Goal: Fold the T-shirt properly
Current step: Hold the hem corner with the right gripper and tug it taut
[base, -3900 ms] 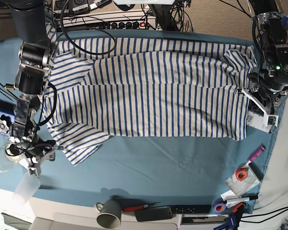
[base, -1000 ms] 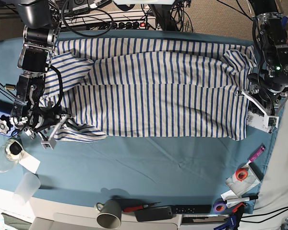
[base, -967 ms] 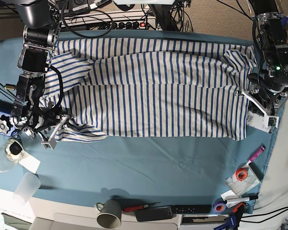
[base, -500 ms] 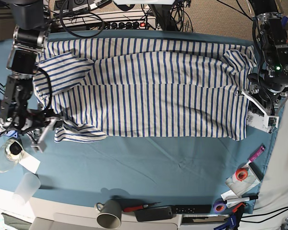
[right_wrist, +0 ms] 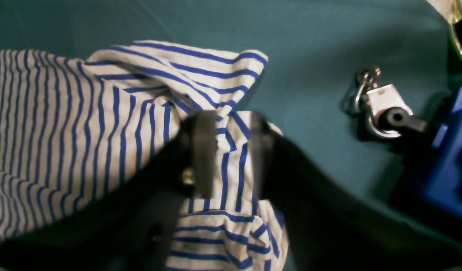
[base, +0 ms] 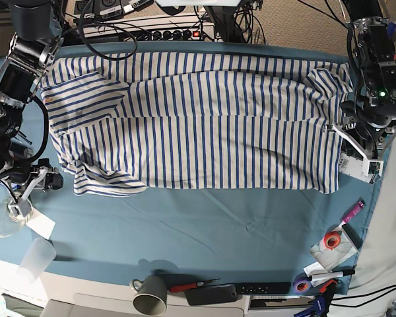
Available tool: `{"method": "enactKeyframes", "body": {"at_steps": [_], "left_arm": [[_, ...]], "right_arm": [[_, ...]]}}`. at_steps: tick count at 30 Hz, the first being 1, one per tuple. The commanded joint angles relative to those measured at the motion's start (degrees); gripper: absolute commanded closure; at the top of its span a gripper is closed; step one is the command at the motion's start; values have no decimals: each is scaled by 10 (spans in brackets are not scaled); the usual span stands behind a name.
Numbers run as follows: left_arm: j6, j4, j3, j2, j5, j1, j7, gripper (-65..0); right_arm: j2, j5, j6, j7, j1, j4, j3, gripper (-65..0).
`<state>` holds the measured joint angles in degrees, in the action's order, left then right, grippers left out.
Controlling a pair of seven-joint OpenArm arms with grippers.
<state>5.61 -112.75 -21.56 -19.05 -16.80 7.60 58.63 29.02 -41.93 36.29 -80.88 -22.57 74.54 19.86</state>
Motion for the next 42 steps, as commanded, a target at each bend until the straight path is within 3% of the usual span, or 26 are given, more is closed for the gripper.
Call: {"method": "enactKeyframes", "body": {"at_steps": [1, 5, 9, 13, 19, 24, 29, 36, 42], "left_arm": [[0, -9, -3, -6, 1, -8, -12, -155], [0, -9, -3, -6, 0, -8, -12, -155], [0, -9, -3, -6, 0, -8, -13, -155], [0, -9, -3, -6, 0, -8, -16, -155], [0, -9, -3, -7, -12, -8, -17, -155], [2, -9, -3, -6, -13, -8, -16, -155], [2, -9, -3, -6, -15, -8, -17, -155], [4, -9, -3, -6, -15, -8, -17, -155], [26, -9, -3, -6, -15, -10, -20, -156]], "right_arm": [[13, 5, 3, 13, -16, 8, 3, -231], [13, 48, -1, 67, -16, 8, 3, -237], [10, 103, -75, 151, -16, 7, 3, -237], [-8, 137, -83, 169, -17, 7, 2, -237], [-46, 198, -113, 241, -28, -56, -11, -237], [-50, 204, -112, 271, -49, -146, -10, -237], [-51, 193, -82, 274, -60, -184, -11, -237], [-63, 191, -82, 286, -60, -218, -10, -237], [-78, 207, -82, 299, -60, -218, -11, -237]]}}
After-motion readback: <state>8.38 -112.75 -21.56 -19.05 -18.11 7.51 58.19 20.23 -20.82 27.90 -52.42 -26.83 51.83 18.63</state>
